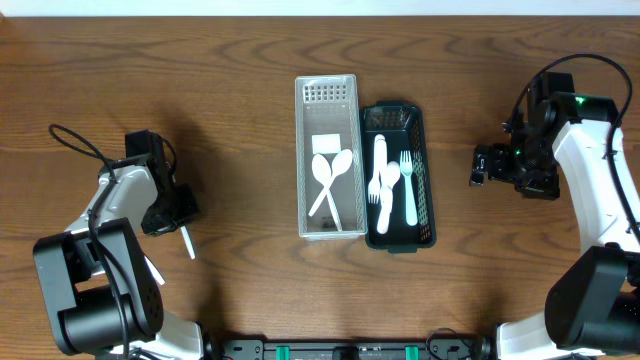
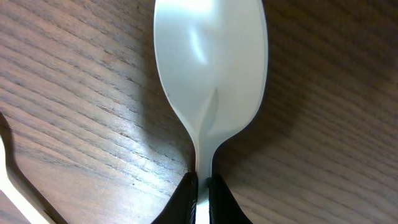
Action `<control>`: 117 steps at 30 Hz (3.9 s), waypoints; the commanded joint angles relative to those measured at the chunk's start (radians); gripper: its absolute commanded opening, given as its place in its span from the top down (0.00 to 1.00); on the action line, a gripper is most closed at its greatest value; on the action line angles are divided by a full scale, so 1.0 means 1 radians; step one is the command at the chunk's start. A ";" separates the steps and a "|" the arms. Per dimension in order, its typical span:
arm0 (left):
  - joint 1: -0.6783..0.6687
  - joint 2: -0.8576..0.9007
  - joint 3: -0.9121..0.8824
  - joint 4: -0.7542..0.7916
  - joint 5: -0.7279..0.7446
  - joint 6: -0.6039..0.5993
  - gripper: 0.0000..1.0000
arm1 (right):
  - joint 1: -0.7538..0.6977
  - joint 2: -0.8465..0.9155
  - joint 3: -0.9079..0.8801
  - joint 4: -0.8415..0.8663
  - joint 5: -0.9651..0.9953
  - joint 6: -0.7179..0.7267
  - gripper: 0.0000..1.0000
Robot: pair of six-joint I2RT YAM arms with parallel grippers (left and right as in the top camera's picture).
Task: Pack container
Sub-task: 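Carry the spoon into the white tray and release it, then move the left gripper to the last white spoon and grasp it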
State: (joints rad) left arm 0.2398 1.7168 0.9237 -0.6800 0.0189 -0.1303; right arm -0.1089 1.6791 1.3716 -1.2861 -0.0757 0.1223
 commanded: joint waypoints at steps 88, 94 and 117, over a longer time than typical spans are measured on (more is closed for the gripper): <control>0.359 -0.346 0.179 -0.306 -0.003 -0.282 0.02 | 0.005 0.000 0.000 -0.013 -0.007 -0.005 0.01; 0.359 -0.266 0.056 -0.159 -0.003 -0.270 0.02 | 0.005 0.000 0.000 -0.017 -0.007 -0.005 0.01; 0.359 0.034 -0.037 0.016 -0.002 -0.203 0.02 | 0.005 0.000 0.000 -0.019 -0.007 -0.008 0.01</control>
State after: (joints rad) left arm 0.5949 1.7008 0.8963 -0.6674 0.0288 -0.3531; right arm -0.1089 1.6791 1.3712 -1.3045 -0.0761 0.1215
